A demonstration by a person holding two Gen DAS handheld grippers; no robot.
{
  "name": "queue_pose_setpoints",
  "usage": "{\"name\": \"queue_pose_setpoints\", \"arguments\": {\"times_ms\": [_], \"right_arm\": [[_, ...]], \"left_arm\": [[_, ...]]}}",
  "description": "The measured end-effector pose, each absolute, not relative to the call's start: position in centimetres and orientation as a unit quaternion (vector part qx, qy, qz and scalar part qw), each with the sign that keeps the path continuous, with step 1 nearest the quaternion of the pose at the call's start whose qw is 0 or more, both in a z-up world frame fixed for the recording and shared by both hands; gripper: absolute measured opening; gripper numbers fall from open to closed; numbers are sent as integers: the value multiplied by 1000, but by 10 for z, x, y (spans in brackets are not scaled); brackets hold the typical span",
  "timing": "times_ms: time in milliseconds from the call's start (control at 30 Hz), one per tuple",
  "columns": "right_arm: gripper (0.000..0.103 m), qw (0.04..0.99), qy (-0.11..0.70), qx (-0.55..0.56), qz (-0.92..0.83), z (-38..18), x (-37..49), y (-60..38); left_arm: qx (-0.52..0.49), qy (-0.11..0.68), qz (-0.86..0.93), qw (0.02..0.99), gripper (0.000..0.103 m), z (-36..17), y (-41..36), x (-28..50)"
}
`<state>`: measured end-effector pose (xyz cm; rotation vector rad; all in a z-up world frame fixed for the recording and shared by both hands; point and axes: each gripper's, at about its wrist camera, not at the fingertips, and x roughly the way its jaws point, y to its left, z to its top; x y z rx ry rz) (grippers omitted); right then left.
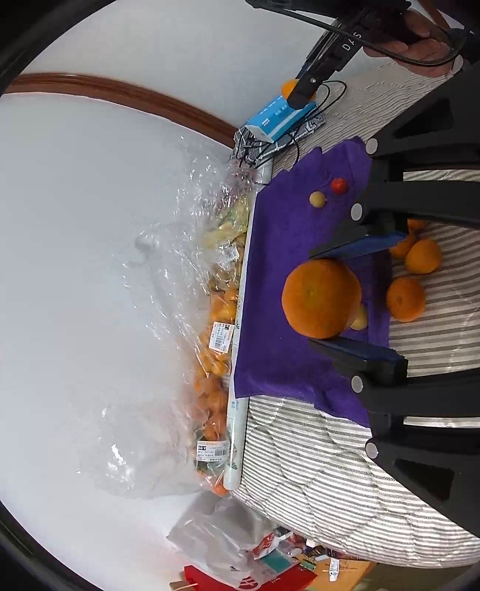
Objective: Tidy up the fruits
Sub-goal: 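Carry both held oranges up onto the purple towel with both tools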
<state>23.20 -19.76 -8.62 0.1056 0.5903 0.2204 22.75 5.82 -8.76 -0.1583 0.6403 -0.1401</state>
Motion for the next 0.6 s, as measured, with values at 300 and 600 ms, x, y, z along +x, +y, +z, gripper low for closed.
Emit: {"name": "queue_pose_setpoints", "arguments": {"times_ms": [300,600], "right_arm": [[34,939,319,64,108,-115,270,-190],[34,935,328,72,116,-137,302,-179]], "left_arm": [[-78,338,-69,935,39,-106,58,266],[-73,359,-65,928,39,-138,58,295]]}}
